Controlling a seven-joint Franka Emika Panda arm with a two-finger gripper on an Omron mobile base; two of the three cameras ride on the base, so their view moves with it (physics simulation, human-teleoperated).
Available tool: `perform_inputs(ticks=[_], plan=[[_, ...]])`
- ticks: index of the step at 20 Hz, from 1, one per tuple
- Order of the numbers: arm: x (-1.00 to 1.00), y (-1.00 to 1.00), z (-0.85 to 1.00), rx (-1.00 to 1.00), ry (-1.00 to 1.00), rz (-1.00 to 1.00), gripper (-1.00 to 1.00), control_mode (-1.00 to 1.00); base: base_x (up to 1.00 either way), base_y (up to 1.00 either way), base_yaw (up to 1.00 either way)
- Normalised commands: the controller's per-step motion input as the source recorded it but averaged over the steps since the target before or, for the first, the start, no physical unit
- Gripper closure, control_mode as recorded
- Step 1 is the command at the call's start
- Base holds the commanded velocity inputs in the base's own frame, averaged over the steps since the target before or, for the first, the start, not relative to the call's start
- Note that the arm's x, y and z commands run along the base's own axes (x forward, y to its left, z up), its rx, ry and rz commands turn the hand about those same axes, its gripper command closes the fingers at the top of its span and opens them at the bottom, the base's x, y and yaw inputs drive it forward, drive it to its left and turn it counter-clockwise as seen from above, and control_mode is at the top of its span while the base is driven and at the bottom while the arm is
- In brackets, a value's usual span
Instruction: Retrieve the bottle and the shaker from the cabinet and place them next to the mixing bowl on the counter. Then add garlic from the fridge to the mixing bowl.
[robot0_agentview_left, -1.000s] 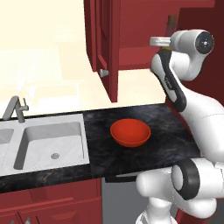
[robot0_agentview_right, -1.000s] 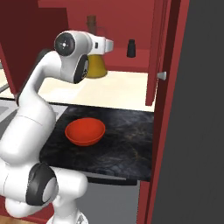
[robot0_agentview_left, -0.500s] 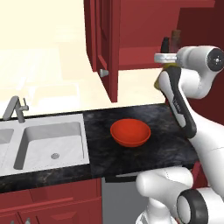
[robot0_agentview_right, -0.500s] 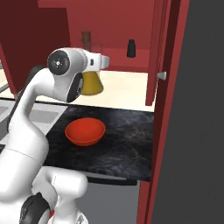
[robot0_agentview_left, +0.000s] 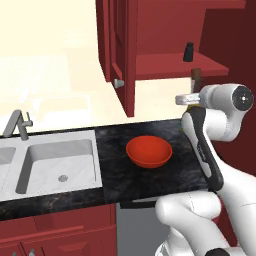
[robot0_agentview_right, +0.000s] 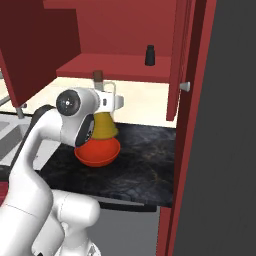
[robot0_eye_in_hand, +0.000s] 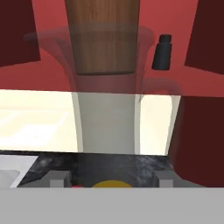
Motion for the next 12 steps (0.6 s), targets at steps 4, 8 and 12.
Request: perform_inputs(ticks=[4, 8, 12], plan=[[0.35, -0.08, -0.35, -0.03, 0.03, 0.02, 1.00, -1.00, 0.00, 0.00, 0.00], [0.68, -0.10, -0.06, -0.01, 0.00, 0.01, 1.00, -1.00, 0.00, 0.00, 0.00], [0.57, -0.04, 0.00, -0.01, 0.01, -0.01, 1.00, -1.00, 0.00, 0.00, 0.00]])
